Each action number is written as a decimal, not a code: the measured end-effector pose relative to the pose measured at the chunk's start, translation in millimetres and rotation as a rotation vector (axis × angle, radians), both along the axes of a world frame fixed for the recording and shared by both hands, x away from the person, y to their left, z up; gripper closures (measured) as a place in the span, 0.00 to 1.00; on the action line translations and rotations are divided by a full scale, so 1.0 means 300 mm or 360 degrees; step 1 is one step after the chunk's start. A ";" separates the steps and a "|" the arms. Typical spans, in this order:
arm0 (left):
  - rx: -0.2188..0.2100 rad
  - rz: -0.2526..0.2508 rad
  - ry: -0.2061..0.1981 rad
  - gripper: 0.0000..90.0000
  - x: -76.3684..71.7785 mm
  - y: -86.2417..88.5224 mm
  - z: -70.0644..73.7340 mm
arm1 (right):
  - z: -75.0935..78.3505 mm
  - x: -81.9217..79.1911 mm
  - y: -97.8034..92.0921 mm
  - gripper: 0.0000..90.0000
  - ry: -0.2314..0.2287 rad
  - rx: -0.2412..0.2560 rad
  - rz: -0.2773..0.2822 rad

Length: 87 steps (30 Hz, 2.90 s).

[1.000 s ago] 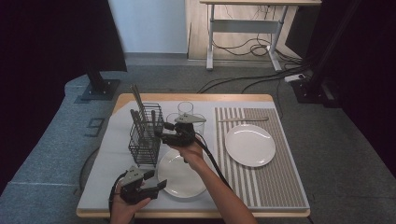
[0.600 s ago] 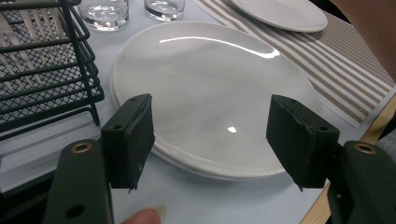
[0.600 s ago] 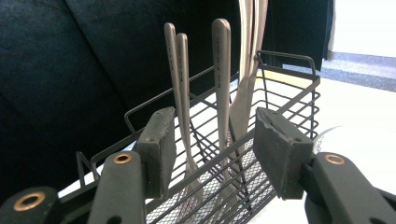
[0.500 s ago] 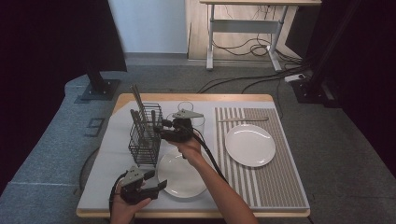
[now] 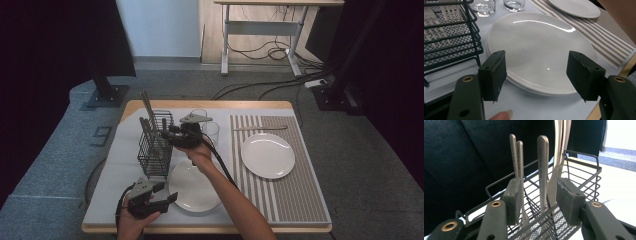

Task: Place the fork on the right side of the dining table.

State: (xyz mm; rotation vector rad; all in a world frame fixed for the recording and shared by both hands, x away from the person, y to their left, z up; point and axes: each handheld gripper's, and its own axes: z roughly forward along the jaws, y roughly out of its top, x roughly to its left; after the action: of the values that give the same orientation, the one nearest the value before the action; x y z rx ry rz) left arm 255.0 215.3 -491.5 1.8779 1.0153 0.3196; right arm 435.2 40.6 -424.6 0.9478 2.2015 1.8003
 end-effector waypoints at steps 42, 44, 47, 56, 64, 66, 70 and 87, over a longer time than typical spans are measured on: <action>-0.0001 0.0006 0.0007 0.36 -0.001 0.005 -0.003 | 0.034 0.004 0.013 0.95 -0.0141 0.0041 -0.0012; 0.0002 0.0001 0.0013 0.36 0.000 0.004 -0.004 | 0.034 0.000 0.007 0.95 -0.0147 0.0059 -0.0016; 0.0013 -0.0003 0.0025 0.36 0.002 0.005 -0.008 | 0.041 -0.003 -0.004 0.95 -0.0159 0.0079 -0.0021; 0.0021 -0.0021 0.0035 0.36 0.002 0.000 -0.009 | 0.059 -0.018 -0.014 0.95 -0.0197 0.0090 -0.0029; 0.0015 -0.0012 0.0030 0.36 0.001 0.007 -0.006 | 0.072 -0.025 -0.008 0.95 -0.0234 0.0102 -0.0047; 0.0014 -0.0011 0.0028 0.36 0.001 0.007 -0.005 | 0.076 -0.027 -0.007 0.95 -0.0241 0.0099 -0.0049; 0.0016 -0.0012 0.0028 0.36 0.001 0.007 -0.005 | 0.087 -0.030 -0.006 0.94 -0.0263 0.0106 -0.0060; 0.0014 -0.0011 0.0026 0.36 -0.001 0.010 -0.003 | 0.099 -0.022 0.006 0.94 -0.0283 0.0104 -0.0078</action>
State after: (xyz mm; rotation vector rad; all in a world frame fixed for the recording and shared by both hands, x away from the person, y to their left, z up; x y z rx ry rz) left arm 254.8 218.2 -492.4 1.8943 1.0193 0.3055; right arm 428.6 42.5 -395.0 0.8111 2.0078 1.8659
